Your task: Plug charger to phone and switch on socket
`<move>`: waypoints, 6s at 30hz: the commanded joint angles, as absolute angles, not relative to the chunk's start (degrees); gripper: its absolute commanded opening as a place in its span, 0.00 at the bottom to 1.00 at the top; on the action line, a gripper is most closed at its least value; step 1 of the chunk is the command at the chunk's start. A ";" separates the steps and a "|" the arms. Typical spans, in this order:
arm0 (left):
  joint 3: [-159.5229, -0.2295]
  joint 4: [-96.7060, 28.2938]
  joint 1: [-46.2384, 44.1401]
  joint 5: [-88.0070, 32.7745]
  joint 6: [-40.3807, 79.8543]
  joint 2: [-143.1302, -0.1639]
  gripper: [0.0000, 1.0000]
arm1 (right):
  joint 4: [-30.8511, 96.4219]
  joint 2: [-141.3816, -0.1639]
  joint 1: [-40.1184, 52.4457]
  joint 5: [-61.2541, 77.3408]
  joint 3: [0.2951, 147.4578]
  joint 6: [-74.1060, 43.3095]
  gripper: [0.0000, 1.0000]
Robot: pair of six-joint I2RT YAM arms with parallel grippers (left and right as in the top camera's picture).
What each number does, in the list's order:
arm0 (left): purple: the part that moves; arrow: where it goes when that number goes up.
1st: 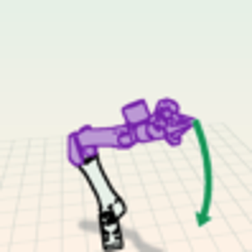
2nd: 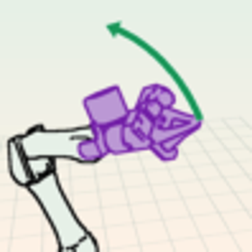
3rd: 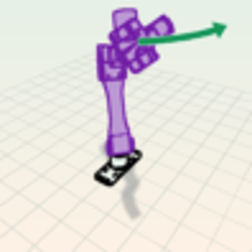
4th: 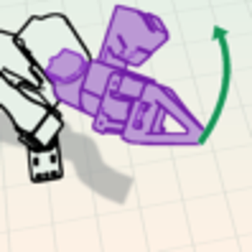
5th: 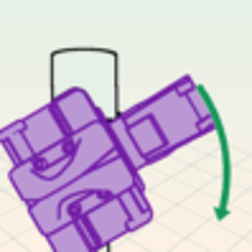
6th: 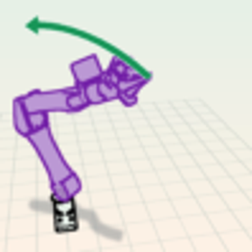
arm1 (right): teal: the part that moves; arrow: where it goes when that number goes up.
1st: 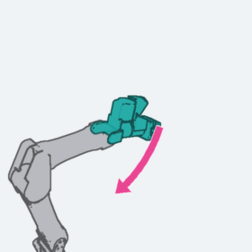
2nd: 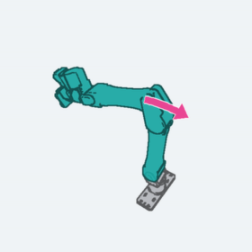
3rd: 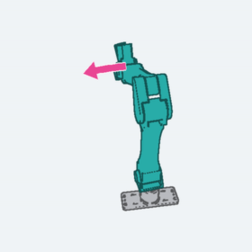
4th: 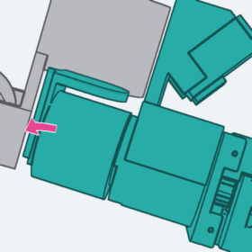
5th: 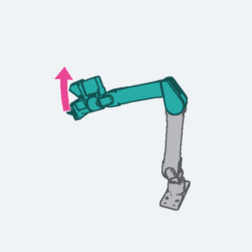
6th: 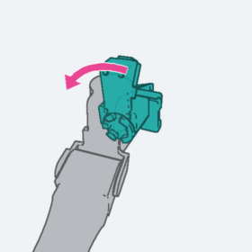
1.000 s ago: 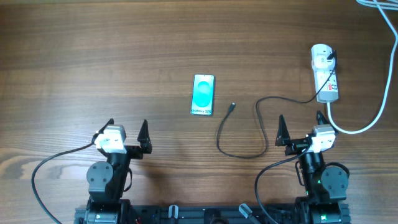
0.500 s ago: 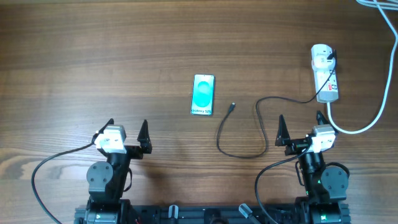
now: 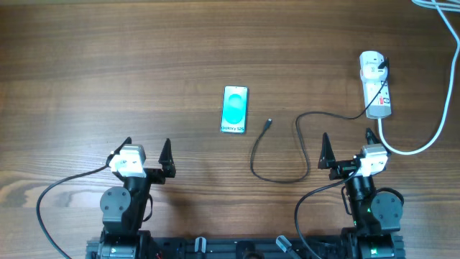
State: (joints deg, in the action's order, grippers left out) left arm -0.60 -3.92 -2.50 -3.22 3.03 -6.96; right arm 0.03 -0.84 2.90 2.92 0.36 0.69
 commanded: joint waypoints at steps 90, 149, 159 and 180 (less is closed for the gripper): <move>-46.85 -43.07 -2.11 -31.05 9.87 -44.64 1.00 | 0.01 -0.54 2.66 3.03 0.32 -0.10 1.00; -83.94 -74.26 -14.37 -2.07 20.03 -89.41 1.00 | -0.01 -0.54 2.66 3.03 0.32 -0.12 1.00; -83.13 -73.84 -14.41 -6.59 20.05 -89.52 1.00 | 0.01 -0.54 2.66 3.03 0.32 -0.10 1.00; -83.09 -70.22 -14.41 -13.78 19.79 -96.44 1.00 | 0.01 -0.54 2.66 3.03 0.32 -0.12 1.00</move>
